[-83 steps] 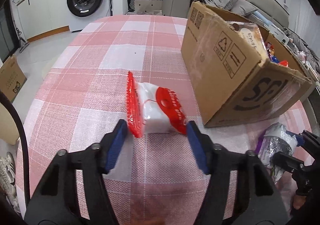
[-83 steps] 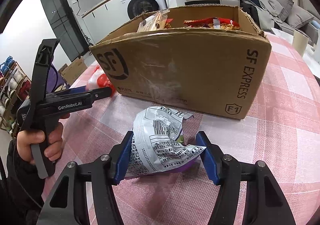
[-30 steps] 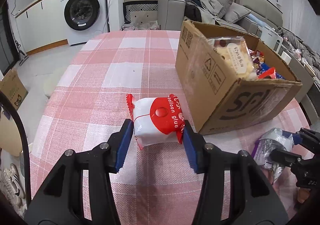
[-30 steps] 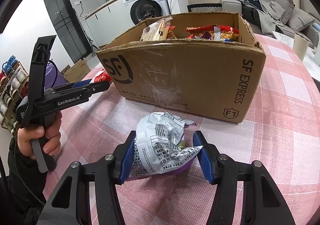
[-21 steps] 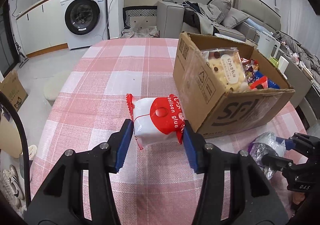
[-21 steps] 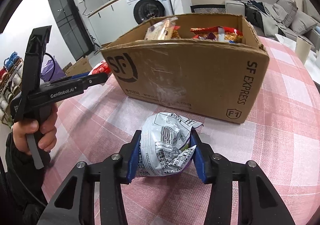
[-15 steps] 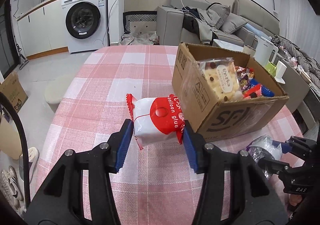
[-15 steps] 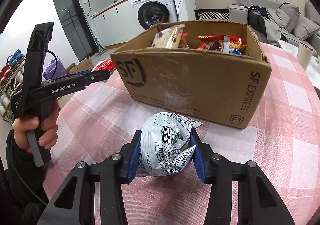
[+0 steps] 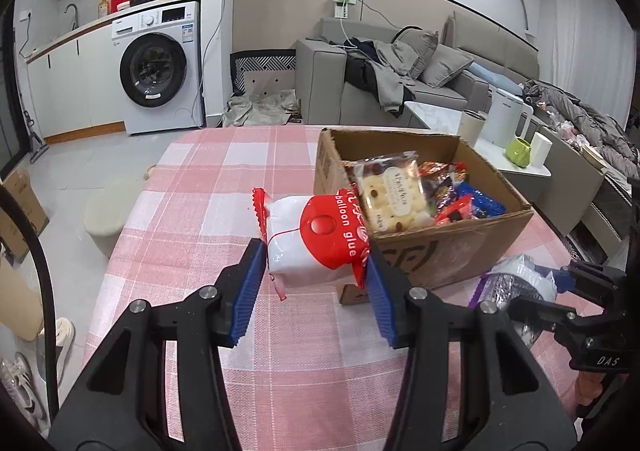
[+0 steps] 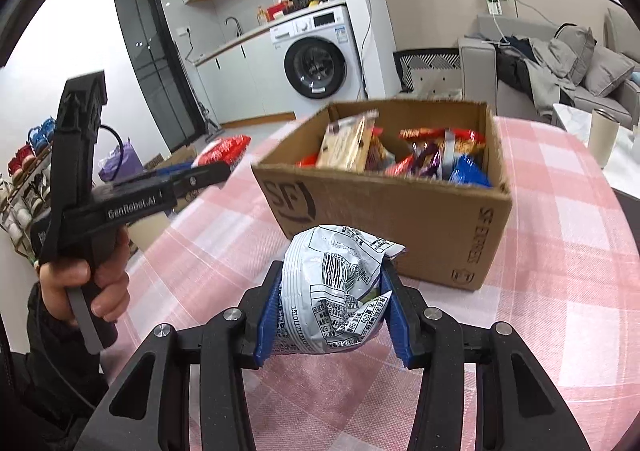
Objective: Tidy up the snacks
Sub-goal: 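Lift the balloon glue pack and silver snack bag and carry them over the box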
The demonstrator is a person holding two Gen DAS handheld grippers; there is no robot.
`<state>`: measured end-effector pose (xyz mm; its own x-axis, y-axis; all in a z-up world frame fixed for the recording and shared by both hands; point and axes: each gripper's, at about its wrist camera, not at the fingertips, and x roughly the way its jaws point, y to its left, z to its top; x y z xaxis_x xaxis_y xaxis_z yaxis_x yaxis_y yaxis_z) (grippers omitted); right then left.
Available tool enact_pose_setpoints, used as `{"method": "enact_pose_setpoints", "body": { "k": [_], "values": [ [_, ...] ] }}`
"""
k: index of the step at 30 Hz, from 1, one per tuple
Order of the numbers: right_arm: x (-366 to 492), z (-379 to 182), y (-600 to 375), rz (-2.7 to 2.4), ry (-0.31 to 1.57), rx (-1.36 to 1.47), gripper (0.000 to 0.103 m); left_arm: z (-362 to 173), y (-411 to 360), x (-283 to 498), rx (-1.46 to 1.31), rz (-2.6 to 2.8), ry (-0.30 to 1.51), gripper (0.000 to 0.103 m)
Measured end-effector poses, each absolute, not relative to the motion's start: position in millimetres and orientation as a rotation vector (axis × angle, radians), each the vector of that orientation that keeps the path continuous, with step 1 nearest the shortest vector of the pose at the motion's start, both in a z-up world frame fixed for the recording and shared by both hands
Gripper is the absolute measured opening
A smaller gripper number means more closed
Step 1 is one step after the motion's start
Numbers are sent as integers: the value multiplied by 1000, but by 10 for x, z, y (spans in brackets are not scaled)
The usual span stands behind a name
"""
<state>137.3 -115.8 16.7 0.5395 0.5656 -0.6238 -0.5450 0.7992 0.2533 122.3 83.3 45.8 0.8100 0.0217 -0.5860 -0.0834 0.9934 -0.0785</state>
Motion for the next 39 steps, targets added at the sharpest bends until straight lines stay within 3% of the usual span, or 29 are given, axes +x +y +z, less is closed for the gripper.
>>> {"method": "enact_pose_setpoints", "body": {
  "k": [22,39],
  "values": [
    [1560,692,-1717,533,572,175,47,816,334,1200,-61,-37,580,47],
    [1833,856,-1713,489,547,197,47,870,115,1599,-46,-54,578,47]
  ]
}}
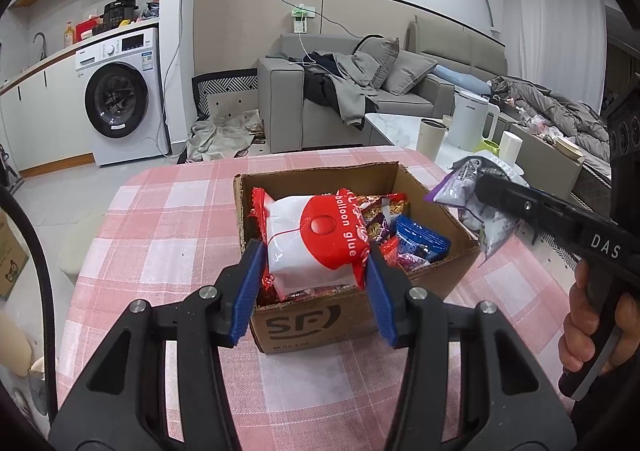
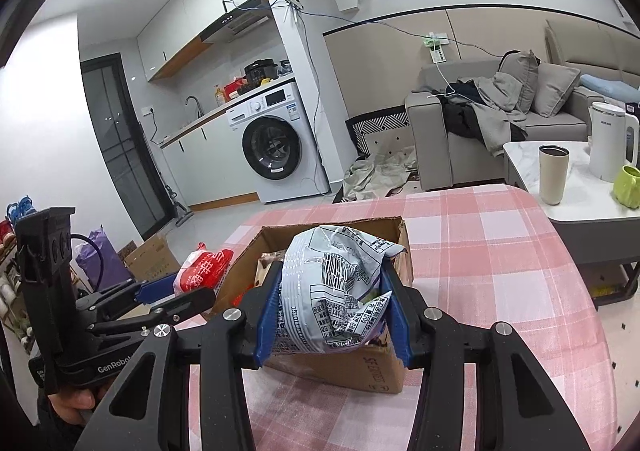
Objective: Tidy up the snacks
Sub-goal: 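Lift the balloon glue pack and silver snack bag and carry them over the box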
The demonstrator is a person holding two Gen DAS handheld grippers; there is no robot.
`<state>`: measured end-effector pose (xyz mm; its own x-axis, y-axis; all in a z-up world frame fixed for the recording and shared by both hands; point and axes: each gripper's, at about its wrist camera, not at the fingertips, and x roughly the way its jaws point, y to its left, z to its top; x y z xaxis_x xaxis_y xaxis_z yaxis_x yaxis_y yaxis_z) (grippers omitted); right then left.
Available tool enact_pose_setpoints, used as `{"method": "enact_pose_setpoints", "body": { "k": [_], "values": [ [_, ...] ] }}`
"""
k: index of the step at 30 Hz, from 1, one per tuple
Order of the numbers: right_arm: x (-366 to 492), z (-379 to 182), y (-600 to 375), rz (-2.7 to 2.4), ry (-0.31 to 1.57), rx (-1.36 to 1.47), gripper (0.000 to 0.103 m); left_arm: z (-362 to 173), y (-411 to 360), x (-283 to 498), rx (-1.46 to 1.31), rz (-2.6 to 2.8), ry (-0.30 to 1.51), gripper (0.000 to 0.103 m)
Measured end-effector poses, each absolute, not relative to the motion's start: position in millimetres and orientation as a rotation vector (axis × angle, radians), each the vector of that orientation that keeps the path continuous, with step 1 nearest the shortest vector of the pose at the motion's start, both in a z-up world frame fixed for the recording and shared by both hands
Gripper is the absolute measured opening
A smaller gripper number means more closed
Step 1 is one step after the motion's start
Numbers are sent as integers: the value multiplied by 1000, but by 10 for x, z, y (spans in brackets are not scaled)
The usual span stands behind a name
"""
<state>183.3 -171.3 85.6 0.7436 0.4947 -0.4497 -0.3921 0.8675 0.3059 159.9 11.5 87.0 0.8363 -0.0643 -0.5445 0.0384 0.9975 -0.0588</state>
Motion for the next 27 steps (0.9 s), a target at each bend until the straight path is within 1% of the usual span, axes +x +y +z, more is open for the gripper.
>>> {"method": "enact_pose_setpoints", "body": {
  "k": [12,27],
  "values": [
    [2098,795,-1530,485,566,186,47,761,107,1980,-41,-62,594,47],
    [2433,639,-1316,483,606,141,47,504,57,2348,-11,-57,622,47]
  ]
}}
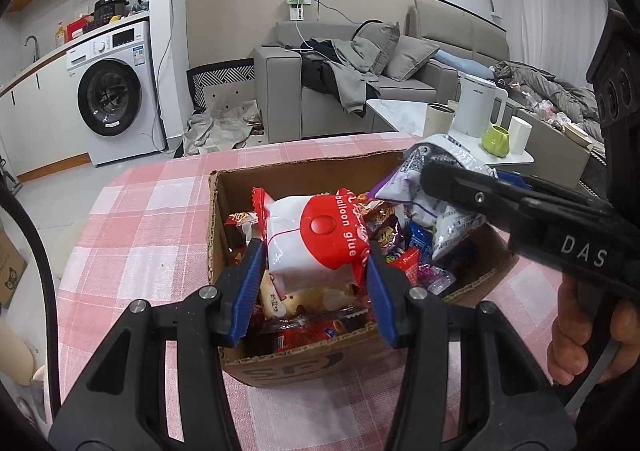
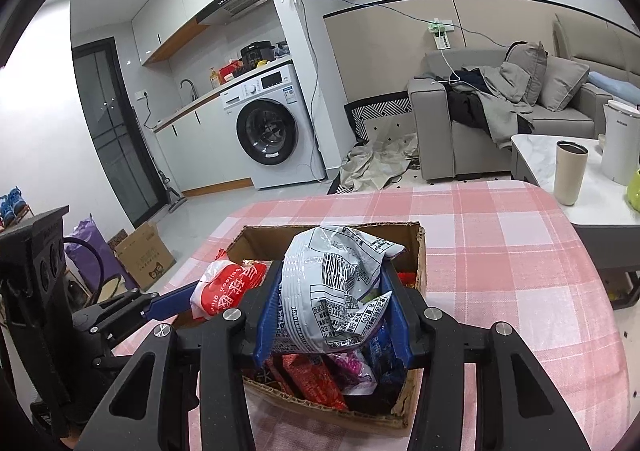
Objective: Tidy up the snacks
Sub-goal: 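Lift the balloon glue pack and silver snack bag and carry them over the box, then open both grippers to drop the two snacks into the box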
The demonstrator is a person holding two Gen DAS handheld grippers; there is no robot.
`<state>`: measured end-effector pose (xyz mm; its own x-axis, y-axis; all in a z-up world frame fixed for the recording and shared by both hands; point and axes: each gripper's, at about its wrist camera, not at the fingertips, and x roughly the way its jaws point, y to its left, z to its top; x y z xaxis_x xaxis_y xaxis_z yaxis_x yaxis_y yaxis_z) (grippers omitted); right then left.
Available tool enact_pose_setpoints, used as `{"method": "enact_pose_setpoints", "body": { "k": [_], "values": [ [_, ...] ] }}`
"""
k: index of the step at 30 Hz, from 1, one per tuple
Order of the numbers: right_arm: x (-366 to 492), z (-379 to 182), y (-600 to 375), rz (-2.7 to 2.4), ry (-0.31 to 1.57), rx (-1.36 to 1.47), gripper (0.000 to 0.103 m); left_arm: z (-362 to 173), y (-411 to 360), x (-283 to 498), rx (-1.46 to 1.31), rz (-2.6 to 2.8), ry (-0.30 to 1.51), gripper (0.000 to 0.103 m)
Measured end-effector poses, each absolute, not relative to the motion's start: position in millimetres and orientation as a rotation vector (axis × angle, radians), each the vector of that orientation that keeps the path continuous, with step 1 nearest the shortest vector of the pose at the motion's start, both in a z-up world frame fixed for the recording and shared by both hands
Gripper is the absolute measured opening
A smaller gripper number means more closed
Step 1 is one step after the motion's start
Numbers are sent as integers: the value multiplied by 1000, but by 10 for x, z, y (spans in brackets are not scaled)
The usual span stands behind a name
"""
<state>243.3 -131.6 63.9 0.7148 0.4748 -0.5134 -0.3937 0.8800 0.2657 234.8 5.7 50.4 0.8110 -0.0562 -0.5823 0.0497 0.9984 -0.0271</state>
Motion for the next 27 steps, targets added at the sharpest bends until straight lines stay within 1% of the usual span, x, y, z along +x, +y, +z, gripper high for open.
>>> {"method": "enact_pose_setpoints", "body": {
  "k": [20,24,25,26,27],
  "values": [
    [2700,418,-1196,448,642,53,47,273,94,2540,-10,-72,649,49],
    [2686,428,-1253,454,629,60,58,302,67,2496,2,-70,644,53],
    [2683,434,-1267,457,627,64,59,308,67,2481,-1,-76,643,55],
    [2671,443,-1293,462,624,69,63,318,76,2464,-11,-84,640,57],
    [2662,456,-1325,465,621,78,68,340,102,2448,-22,-92,638,62]
  ]
}}
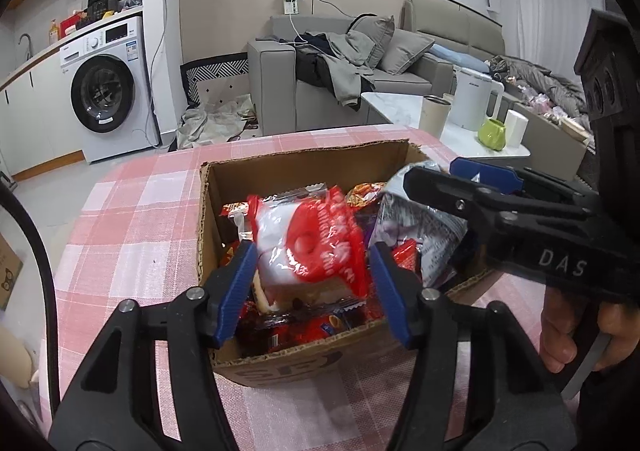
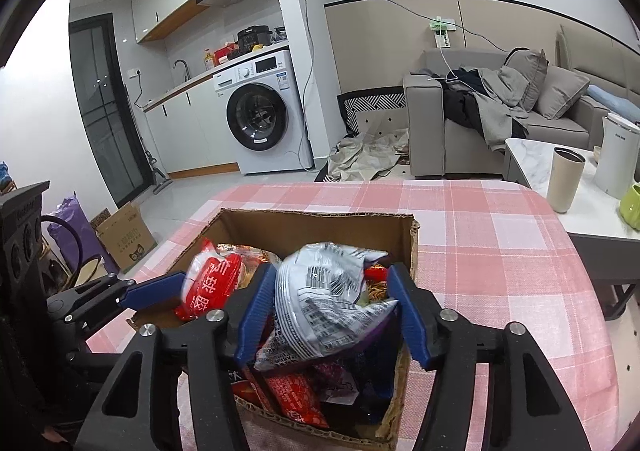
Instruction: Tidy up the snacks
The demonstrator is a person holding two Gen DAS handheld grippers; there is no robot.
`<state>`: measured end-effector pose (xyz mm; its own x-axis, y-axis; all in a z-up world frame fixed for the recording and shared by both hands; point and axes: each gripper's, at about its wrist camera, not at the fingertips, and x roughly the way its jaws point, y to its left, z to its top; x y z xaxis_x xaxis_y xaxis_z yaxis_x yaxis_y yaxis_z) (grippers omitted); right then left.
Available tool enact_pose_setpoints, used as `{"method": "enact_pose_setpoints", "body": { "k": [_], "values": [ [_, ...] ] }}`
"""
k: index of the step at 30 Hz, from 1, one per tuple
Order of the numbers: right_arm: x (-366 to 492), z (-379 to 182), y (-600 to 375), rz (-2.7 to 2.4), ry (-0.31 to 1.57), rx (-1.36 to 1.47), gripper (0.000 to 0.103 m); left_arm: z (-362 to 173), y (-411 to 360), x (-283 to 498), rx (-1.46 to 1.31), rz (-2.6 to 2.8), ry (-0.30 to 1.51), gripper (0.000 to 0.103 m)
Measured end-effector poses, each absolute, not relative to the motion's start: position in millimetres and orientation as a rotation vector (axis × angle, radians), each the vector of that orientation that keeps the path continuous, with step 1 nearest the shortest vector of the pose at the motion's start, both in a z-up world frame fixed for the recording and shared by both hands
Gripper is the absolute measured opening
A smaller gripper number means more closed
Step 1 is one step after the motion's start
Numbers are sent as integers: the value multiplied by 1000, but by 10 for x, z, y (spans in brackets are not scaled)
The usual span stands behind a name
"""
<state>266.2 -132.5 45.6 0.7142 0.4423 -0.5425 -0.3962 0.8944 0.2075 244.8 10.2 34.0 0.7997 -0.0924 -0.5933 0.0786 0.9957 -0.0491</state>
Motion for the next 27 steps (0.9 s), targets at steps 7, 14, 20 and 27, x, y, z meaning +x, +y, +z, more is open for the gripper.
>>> {"method": "enact_pose_setpoints", "body": {
  "k": [7,14,20,27],
  "values": [
    [2523,556,-1520,462,589,103,96,416,194,2283,-65,-109,608,87],
    [2230,606,-1564,527,554,99,103,466,276,2006,-84,-106,559,103],
    [1911,596,-1553,538,495,83,103,464,317,1694,-92,-93,515,103],
    [1681,448,-1575,542,478,92,103,421,360,1468,-89,-65,490,103]
  ]
}}
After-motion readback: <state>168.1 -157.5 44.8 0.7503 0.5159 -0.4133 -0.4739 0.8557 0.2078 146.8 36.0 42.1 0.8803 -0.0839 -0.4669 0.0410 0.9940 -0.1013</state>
